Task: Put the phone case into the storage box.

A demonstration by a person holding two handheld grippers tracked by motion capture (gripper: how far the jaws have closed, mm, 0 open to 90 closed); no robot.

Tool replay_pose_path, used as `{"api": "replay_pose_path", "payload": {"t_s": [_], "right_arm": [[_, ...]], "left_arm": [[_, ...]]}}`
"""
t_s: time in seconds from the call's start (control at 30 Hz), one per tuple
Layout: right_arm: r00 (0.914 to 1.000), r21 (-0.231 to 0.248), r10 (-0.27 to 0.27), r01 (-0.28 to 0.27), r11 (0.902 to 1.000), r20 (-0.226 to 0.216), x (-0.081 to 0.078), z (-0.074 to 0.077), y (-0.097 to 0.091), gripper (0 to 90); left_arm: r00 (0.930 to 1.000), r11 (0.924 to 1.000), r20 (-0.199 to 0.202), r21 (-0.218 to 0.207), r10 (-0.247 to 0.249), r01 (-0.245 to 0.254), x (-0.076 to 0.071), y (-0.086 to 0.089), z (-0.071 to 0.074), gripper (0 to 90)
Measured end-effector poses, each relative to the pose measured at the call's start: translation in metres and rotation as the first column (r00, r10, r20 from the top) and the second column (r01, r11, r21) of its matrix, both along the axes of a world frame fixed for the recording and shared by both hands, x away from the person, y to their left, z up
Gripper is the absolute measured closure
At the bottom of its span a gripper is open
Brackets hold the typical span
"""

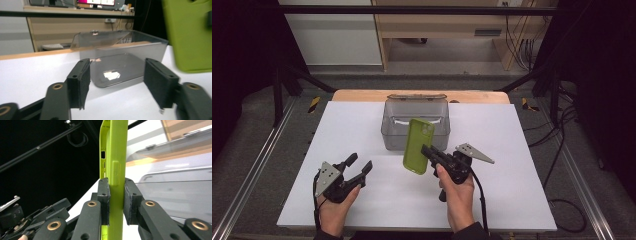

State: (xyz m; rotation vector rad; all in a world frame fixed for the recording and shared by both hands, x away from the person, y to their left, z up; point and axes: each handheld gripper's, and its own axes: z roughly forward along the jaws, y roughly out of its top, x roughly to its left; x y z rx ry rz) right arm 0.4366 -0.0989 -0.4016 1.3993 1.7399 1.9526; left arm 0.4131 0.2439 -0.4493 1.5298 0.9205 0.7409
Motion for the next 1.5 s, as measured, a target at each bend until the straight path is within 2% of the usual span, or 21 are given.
{"api": "replay_pose_path", "payload": {"t_s": [0.07, 0.13, 0.23, 0.4, 0.53, 0.6, 0.73, 0.8, 0.93, 1.13, 1.2, 1.3, 1.5], "right_arm": [[0.9999, -0.021, -0.007, 0.007, 0.9997, -0.011, -0.003, 0.003, -0.005, 77.6], [1.0, -0.042, -0.007, 0.007, 0.9991, -0.007, -0.004, 0.005, -0.008, 77.5], [0.9999, -0.079, -0.007, 0.009, 0.9968, 0.015, -0.007, 0.006, -0.011, 77.5], [0.9999, -0.132, -0.01, 0.011, 0.9912, 0.009, -0.003, 0.003, -0.015, 77.5], [0.9995, -0.159, -0.015, 0.02, 0.9871, 0.028, -0.003, 0.005, -0.021, 77.6], [0.9996, -0.152, -0.02, 0.023, 0.9882, 0.02, -0.001, 0.007, -0.024, 77.5], [0.9991, -0.156, -0.043, 0.042, 0.9868, 0.0, 0.003, 0.009, -0.03, 77.5], [0.999, -0.165, -0.045, 0.046, 0.9852, 0.005, 0.003, 0.014, -0.032, 77.5], [0.9981, -0.176, -0.059, 0.061, 0.9825, 0.016, 0.005, 0.026, -0.037, 77.5], [0.9971, -0.186, -0.074, 0.076, 0.9795, 0.017, 0.015, 0.039, -0.041, 77.6], [0.9969, -0.187, -0.076, 0.078, 0.9793, 0.019, 0.021, 0.043, -0.041, 77.6], [0.9957, -0.186, -0.092, 0.093, 0.9781, 0.013, 0.034, 0.047, -0.042, 77.6], [0.9914, -0.23, -0.13, 0.128, 0.9648, 0.004, 0.058, 0.055, -0.039, 77.6]], "left_arm": [[0.9997, 0.9997, -0.013, 0.014, 0.021, -0.021, 0.001, 0.001, -0.001, 31.2], [0.9996, 0.9996, -0.002, 0.003, 0.029, -0.029, 0.001, 0.002, -0.001, 27.9], [0.999, 0.9987, 0.008, 0.027, 0.043, -0.043, 0.002, 0.001, -0.002, 23.6], [0.9977, 0.9977, 0.02, 0.018, 0.065, -0.066, 0.002, 0.005, -0.002, 15.5], [0.9963, 0.9962, 0.01, 0.01, 0.086, -0.086, 0.005, 0.01, -0.003, 9.7], [0.9955, 0.9954, 0.005, 0.015, 0.094, -0.094, 0.007, 0.012, -0.005, 6.4], [0.9925, 0.9926, 0.026, 0.021, 0.119, -0.12, 0.006, 0.015, -0.004, 3.0], [0.9908, 0.991, 0.032, 0.023, 0.131, -0.132, 0.006, 0.016, -0.003, 2.1], [0.9917, 0.9917, 0.018, 0.015, 0.128, -0.128, 0.006, 0.017, -0.005, 2.0], [0.9932, 0.9931, 0.007, 0.018, 0.116, -0.116, 0.008, 0.013, -0.007, 2.1], [0.9915, 0.9911, 0.015, 0.03, 0.129, -0.13, 0.007, 0.013, -0.006, 2.5], [0.991, 0.9908, 0.016, 0.024, 0.133, -0.133, 0.007, 0.014, -0.006, 2.7], [0.9917, 0.9913, 0.006, 0.026, 0.129, -0.129, 0.008, 0.013, -0.008, 2.6]]}}
